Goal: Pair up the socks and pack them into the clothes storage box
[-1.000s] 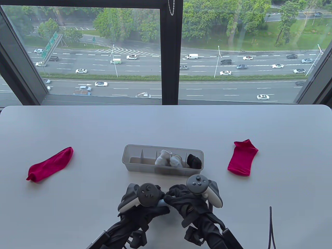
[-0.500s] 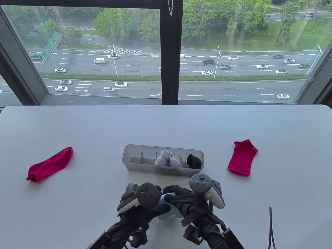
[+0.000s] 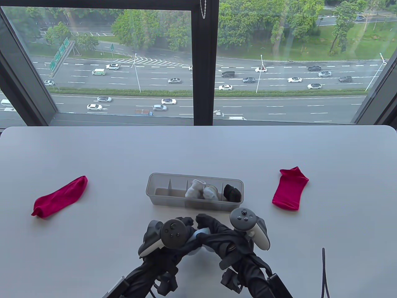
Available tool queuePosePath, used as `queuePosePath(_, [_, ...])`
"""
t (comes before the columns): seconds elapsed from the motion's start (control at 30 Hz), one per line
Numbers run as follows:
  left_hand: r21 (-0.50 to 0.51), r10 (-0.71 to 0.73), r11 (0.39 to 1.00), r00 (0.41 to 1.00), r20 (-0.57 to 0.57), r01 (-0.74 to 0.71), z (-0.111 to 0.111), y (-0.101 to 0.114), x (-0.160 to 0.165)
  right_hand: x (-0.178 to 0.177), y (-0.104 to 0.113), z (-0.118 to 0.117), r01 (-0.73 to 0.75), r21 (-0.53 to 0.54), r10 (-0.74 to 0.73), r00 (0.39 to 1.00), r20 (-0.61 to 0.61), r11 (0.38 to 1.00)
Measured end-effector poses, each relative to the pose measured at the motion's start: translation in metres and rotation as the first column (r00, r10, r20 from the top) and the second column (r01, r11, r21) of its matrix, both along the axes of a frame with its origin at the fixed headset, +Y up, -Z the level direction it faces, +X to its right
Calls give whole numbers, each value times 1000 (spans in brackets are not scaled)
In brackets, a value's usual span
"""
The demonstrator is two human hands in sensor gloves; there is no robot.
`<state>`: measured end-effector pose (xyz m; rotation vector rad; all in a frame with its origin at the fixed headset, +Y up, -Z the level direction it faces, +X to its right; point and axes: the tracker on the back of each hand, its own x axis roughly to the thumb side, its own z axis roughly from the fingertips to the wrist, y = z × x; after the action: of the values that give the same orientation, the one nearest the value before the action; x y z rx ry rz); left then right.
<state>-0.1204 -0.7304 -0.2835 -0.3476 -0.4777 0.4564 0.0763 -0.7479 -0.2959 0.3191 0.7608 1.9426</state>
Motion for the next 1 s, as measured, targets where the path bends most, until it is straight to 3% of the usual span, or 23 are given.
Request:
queuePosePath(0.1, [-57, -24, 998, 1000, -2, 24, 0, -3, -2, 1, 5, 0, -67, 57, 65, 997, 34, 996])
queuePosePath(0.2, [9, -29, 1000, 997, -66, 29, 0, 1, -2, 4, 7, 0, -137, 111, 129, 988, 81, 984])
queuePosePath(0.33, [70, -6, 997, 997, -73, 11, 4, 10, 2, 5, 2, 0, -56, 47, 51, 993, 105, 997])
queuePosePath(0.47, [-14, -85, 996, 996, -1, 85, 4, 4, 8, 5, 1, 1, -38, 44, 34, 994, 104, 998])
queuePosePath(0.63, [60, -58, 996, 997, -55, 61, 3, 5, 4, -3, 4, 3, -9, 40, 8, 999, 31, 999])
queuePosePath(0.73, [5, -63, 998, 997, -47, 63, 1, 2, 1, -4, 9, 2, -51, 78, 52, 999, -4, 996])
queuePosePath(0.87, [54, -72, 996, 995, -70, 76, 3, 4, 4, 2, 11, 2, -153, 139, 140, 985, 100, 978])
queuePosePath(1.0, [63, -25, 998, 999, -24, 27, 5, 9, 6, 5, 6, 0, -66, 78, 58, 993, 102, 995])
